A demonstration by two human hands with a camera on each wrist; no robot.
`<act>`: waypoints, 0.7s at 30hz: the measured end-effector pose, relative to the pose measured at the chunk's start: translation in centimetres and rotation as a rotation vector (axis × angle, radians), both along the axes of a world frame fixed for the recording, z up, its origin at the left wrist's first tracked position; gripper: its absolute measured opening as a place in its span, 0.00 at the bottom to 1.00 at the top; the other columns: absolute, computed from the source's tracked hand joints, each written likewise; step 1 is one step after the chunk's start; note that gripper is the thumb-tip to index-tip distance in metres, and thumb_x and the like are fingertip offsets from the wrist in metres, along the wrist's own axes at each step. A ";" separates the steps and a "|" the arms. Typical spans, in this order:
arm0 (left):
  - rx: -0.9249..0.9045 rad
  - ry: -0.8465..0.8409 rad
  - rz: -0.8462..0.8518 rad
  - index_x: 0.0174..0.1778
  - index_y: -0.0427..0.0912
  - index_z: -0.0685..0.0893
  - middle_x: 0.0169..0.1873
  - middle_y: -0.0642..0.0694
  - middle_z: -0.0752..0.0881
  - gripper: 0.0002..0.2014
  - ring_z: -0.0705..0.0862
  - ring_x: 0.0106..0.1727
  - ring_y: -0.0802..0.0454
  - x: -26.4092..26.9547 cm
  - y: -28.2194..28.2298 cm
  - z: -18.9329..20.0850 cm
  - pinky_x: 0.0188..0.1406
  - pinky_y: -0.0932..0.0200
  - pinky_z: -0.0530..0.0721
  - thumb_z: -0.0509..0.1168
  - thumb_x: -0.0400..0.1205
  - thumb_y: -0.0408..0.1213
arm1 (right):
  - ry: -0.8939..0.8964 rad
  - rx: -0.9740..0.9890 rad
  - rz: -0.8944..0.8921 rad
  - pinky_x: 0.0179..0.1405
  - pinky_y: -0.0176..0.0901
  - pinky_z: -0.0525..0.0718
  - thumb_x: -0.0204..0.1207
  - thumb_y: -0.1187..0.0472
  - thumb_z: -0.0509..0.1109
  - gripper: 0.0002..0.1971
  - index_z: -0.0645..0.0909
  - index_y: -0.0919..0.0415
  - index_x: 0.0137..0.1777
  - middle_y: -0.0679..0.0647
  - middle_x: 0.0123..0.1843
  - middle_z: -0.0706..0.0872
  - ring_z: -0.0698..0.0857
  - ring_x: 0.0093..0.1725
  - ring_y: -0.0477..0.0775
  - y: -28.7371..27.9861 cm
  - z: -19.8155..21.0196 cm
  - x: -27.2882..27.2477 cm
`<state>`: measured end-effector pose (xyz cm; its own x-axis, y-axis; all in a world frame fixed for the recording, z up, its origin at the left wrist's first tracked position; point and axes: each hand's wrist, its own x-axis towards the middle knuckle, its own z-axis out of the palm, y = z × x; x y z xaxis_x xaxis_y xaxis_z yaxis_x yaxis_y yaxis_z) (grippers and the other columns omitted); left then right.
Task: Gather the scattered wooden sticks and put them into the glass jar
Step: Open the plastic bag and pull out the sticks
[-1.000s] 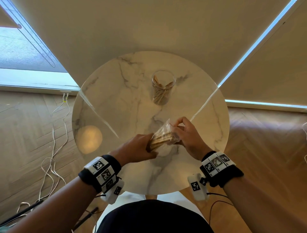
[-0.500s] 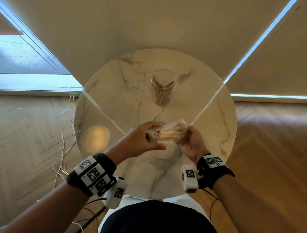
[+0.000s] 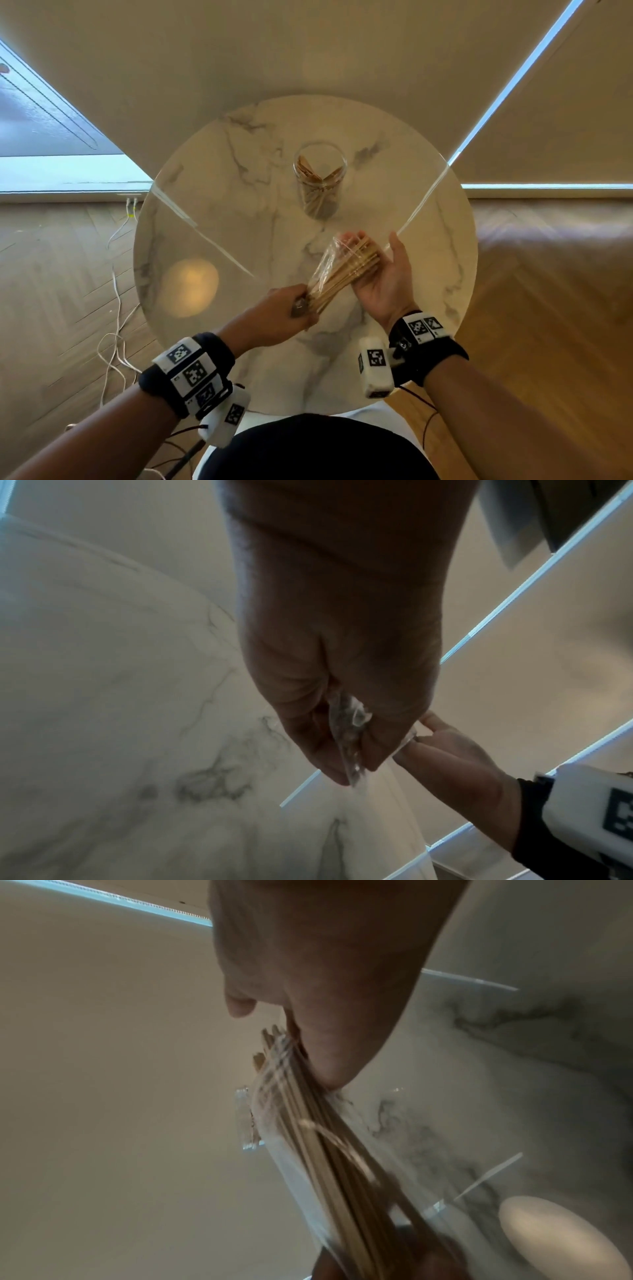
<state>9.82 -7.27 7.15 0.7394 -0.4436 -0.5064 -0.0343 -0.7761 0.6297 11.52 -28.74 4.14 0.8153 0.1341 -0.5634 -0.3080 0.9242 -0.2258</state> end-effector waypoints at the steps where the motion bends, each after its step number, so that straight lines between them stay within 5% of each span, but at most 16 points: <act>1: -0.019 0.021 -0.007 0.60 0.43 0.84 0.47 0.50 0.89 0.13 0.88 0.48 0.49 0.0 -0.3 -0.2 0.47 0.60 0.80 0.72 0.85 0.46 | -0.013 -0.006 0.028 0.73 0.58 0.80 0.84 0.40 0.65 0.27 0.83 0.66 0.65 0.66 0.64 0.88 0.87 0.63 0.63 0.3 0.2 0.0; 4: -0.055 0.068 -0.027 0.55 0.45 0.83 0.43 0.52 0.90 0.12 0.88 0.45 0.52 0.2 -0.8 -0.3 0.49 0.55 0.84 0.73 0.85 0.48 | 0.000 -0.111 0.100 0.74 0.55 0.79 0.83 0.44 0.68 0.24 0.83 0.66 0.64 0.62 0.61 0.89 0.88 0.61 0.60 1.1 0.0 0.2; 9: -0.207 0.065 0.217 0.66 0.57 0.80 0.44 0.54 0.91 0.30 0.89 0.39 0.70 0.1 0.6 0.5 0.41 0.74 0.82 0.85 0.72 0.49 | 0.108 -0.230 0.029 0.63 0.51 0.87 0.90 0.52 0.61 0.16 0.82 0.64 0.55 0.64 0.59 0.91 0.91 0.55 0.57 1.3 -0.5 1.3; 13: -0.343 0.002 0.529 0.53 0.47 0.85 0.41 0.48 0.94 0.27 0.93 0.39 0.61 0.2 2.0 0.9 0.38 0.71 0.86 0.90 0.63 0.40 | 0.109 -0.105 -0.134 0.59 0.56 0.91 0.90 0.51 0.61 0.17 0.80 0.62 0.45 0.67 0.60 0.90 0.91 0.58 0.62 0.2 -0.9 1.4; 17: -0.401 -0.024 0.612 0.43 0.34 0.84 0.36 0.42 0.95 0.21 0.95 0.35 0.50 0.4 1.7 0.6 0.36 0.65 0.90 0.88 0.66 0.38 | 0.105 -0.113 -0.076 0.47 0.55 0.93 0.89 0.50 0.62 0.17 0.81 0.65 0.57 0.65 0.61 0.90 0.92 0.56 0.60 1.1 -0.5 1.4; 21: -0.450 0.045 0.549 0.50 0.38 0.88 0.42 0.45 0.96 0.17 0.95 0.40 0.51 0.6 1.2 1.1 0.39 0.64 0.91 0.86 0.70 0.34 | 0.154 -0.146 -0.150 0.43 0.48 0.93 0.90 0.53 0.61 0.22 0.76 0.69 0.76 0.64 0.58 0.89 0.91 0.52 0.56 1.4 -0.4 2.3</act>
